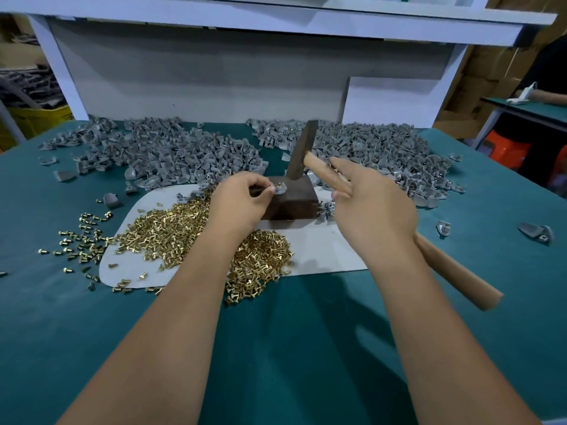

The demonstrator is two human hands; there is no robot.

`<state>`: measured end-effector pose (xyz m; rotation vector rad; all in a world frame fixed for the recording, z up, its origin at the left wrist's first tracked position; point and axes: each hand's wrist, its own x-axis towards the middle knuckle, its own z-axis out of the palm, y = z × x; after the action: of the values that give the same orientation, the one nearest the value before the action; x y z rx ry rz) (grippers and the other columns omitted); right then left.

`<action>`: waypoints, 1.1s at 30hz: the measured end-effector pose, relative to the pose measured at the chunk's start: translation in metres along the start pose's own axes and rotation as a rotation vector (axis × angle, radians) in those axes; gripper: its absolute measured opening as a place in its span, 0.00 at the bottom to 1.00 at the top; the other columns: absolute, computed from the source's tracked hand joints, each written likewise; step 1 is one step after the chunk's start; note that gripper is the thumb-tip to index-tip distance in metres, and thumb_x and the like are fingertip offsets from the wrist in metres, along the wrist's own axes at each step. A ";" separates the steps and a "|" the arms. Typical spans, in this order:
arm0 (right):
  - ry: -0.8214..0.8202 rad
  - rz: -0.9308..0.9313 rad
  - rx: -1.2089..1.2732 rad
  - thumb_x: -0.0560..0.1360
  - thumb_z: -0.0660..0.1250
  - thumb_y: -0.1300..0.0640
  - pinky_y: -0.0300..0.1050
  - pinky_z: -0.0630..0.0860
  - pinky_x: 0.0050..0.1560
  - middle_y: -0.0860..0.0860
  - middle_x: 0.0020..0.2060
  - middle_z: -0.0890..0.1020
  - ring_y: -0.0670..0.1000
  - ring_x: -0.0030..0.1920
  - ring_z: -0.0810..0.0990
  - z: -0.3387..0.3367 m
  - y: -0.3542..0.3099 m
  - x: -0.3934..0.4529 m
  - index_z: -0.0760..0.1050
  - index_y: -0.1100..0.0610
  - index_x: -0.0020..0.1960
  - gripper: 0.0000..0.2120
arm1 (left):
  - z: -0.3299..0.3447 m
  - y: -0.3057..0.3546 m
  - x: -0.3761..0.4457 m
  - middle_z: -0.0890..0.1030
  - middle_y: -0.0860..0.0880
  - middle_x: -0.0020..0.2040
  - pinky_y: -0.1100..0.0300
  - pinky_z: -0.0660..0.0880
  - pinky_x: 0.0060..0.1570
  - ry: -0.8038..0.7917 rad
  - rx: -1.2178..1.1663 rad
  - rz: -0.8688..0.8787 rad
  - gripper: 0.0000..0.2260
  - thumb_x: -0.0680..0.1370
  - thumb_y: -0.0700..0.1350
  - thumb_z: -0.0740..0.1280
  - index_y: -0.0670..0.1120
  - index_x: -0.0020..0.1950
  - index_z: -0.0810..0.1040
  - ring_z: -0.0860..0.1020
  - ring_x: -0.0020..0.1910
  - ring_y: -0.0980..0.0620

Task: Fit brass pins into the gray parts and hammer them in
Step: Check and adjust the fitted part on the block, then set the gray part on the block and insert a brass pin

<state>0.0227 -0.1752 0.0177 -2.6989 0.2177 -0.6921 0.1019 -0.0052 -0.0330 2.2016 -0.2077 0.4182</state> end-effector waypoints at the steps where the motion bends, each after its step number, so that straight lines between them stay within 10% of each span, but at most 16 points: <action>1: -0.002 -0.002 0.014 0.78 0.61 0.55 0.43 0.65 0.36 0.47 0.51 0.82 0.56 0.46 0.79 0.001 -0.001 -0.003 0.67 0.36 0.67 0.22 | 0.000 0.000 0.000 0.81 0.54 0.49 0.53 0.76 0.56 -0.002 -0.022 -0.005 0.03 0.78 0.48 0.70 0.54 0.45 0.82 0.79 0.52 0.50; 6: 0.120 -0.046 0.016 0.78 0.61 0.56 0.43 0.61 0.28 0.50 0.43 0.82 0.53 0.33 0.68 0.004 -0.001 -0.009 0.62 0.32 0.69 0.26 | 0.001 0.000 0.001 0.81 0.55 0.48 0.59 0.73 0.49 0.013 -0.026 -0.034 0.03 0.77 0.48 0.70 0.54 0.46 0.84 0.77 0.48 0.53; 11: 0.003 -0.153 -0.108 0.78 0.61 0.54 0.44 0.62 0.33 0.49 0.47 0.82 0.57 0.42 0.79 0.009 -0.007 -0.010 0.61 0.30 0.69 0.26 | 0.002 0.002 0.002 0.80 0.56 0.41 0.59 0.75 0.50 0.006 -0.052 -0.051 0.07 0.78 0.45 0.70 0.55 0.41 0.81 0.79 0.46 0.52; 33: 0.165 -0.191 -0.202 0.77 0.63 0.57 0.43 0.58 0.29 0.52 0.40 0.79 0.56 0.32 0.73 0.014 -0.007 0.001 0.58 0.32 0.71 0.30 | 0.007 -0.003 0.005 0.84 0.51 0.50 0.61 0.73 0.56 0.038 -0.086 -0.055 0.05 0.77 0.44 0.71 0.46 0.50 0.86 0.79 0.50 0.52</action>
<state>0.0313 -0.1647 0.0091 -2.8812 0.0735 -1.0000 0.1087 -0.0094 -0.0373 2.1087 -0.1411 0.4129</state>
